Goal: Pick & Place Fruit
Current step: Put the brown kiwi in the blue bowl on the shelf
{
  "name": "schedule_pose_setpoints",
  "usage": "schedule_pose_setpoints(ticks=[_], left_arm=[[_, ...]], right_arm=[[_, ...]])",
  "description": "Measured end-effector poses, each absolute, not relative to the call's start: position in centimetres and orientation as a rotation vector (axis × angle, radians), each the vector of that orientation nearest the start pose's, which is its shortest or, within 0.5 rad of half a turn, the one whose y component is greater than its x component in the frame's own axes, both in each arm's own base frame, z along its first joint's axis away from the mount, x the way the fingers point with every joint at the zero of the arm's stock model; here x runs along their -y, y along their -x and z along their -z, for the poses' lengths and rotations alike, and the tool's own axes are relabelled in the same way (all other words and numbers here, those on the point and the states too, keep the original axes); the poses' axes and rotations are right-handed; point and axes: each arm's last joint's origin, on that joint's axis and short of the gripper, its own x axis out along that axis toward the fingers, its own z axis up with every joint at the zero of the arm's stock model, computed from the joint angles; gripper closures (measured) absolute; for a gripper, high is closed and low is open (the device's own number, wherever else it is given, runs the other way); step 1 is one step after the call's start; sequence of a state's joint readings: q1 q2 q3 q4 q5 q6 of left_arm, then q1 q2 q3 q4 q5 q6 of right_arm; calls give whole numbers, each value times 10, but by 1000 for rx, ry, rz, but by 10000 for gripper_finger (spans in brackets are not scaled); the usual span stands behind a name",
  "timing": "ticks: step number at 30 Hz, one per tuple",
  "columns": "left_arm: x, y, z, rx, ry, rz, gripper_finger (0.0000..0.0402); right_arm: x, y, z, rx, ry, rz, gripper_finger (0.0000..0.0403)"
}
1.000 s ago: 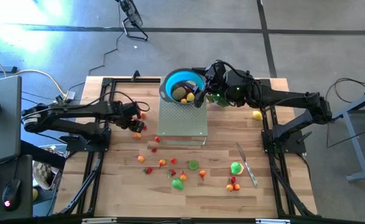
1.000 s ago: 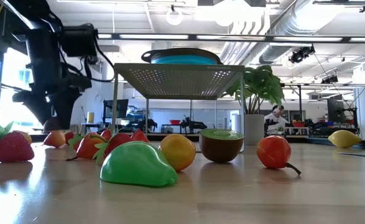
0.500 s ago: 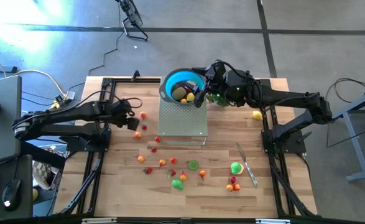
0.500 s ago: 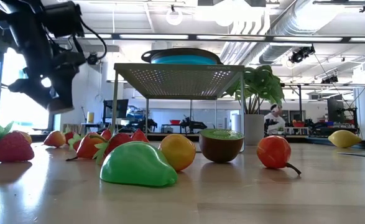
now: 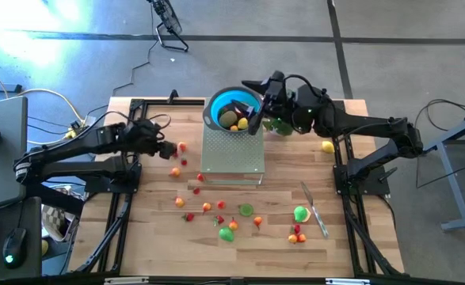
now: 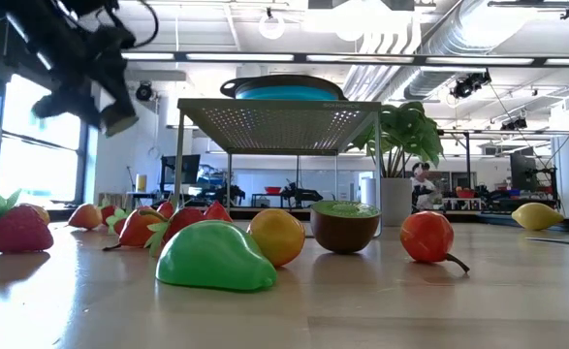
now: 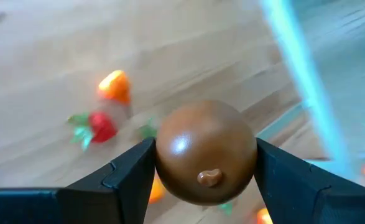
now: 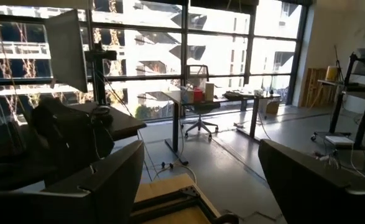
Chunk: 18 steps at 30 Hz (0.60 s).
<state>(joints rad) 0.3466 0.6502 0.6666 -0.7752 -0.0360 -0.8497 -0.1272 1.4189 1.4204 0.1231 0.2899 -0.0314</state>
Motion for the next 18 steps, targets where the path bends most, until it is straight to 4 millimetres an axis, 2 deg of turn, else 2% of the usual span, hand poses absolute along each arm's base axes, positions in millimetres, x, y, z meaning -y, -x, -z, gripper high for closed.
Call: schedule_pose_setpoints(ticks=[9, 18], left_arm=[[-46, -127, -314, -238, 813, -490, 165], [-44, -122, -355, -85, 759, -418, 165]], right_arm=[[46, -317, -437, 97, 159, 351, 94], [41, -325, -428, 60, 271, 130, 94]])
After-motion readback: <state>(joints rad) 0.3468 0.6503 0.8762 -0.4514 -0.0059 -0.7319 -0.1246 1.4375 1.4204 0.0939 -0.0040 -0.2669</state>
